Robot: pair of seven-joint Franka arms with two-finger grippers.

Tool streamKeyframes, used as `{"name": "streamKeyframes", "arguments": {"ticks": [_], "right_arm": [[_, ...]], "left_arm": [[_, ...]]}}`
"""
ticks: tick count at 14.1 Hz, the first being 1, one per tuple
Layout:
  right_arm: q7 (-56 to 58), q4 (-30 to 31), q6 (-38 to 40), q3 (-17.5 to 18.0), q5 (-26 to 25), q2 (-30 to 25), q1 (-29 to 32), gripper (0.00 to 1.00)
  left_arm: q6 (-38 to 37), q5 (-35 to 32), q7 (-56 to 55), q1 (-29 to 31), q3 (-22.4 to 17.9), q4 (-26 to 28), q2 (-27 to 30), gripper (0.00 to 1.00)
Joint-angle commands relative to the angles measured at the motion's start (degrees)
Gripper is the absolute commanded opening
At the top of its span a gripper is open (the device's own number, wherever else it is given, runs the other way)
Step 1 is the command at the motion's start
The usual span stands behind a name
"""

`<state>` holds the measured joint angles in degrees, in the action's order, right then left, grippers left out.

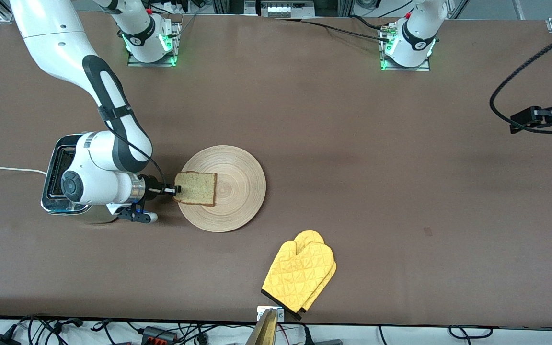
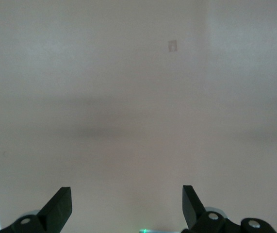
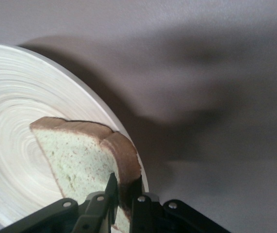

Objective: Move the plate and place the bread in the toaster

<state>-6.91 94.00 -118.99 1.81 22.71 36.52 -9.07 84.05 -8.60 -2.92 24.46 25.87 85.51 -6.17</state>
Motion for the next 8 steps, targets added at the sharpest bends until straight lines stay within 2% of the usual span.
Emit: {"name": "streamKeyframes", "arguments": {"ticks": [1,5,6,8], "right_arm": [[0.8,-1.4,3.6,-0.2,1.3,-2.4,0.2,0.0],[0.2,-7.8,15.1,-1.4,0.6,-4.4,0.5,0.0],[0.3,-9.9,18.8,-2.8,-2.6,-5.1,0.2,0.0],[0.5,-14.5,25.3,-3.0,-11.5,-6.6,0.2,0.0]], "left_arm": [[5.1,4.4,3.7,3.2,0.1,8.6,6.5,1.0],[4.4,4.8,5.7,4.5,0.1,9.5,7.2,1.0],[4.6,5.0,5.8,5.0,0.1,9.4,7.1,1.0],[3.7,7.0,5.9,5.9,0.1,9.5,6.7,1.0]]}}
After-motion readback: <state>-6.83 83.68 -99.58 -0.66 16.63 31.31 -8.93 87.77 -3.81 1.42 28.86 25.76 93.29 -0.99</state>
